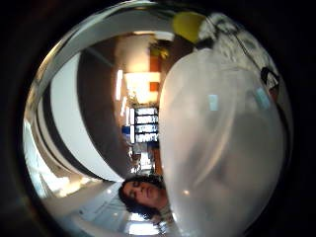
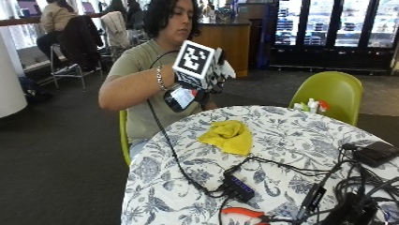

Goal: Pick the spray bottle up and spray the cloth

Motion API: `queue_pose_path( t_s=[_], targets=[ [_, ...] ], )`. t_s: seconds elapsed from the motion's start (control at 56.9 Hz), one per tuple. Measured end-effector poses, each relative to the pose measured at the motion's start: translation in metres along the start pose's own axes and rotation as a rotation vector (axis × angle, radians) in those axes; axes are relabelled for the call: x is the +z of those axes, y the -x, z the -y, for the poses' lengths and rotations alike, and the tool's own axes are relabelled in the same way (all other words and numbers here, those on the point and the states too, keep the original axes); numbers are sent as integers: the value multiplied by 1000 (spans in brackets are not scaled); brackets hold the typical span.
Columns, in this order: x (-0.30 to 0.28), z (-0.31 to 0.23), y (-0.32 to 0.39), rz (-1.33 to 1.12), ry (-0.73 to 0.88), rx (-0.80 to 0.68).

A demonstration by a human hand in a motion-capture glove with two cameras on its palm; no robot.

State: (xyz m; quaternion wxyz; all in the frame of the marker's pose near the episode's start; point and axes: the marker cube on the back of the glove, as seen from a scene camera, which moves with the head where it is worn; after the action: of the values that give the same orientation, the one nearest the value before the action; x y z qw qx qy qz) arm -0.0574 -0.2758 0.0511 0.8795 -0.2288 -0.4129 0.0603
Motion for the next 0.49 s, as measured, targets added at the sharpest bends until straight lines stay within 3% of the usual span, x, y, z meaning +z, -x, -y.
queue_pose_path(
  t_s=[0.193, 0.351, 0.492],
  targets=[
    [51, 11, -43, -69, 500, 265],
    [106, 28, -79, -110, 548, 476],
    [116, 33, -83, -126, 573, 501]
  ],
)
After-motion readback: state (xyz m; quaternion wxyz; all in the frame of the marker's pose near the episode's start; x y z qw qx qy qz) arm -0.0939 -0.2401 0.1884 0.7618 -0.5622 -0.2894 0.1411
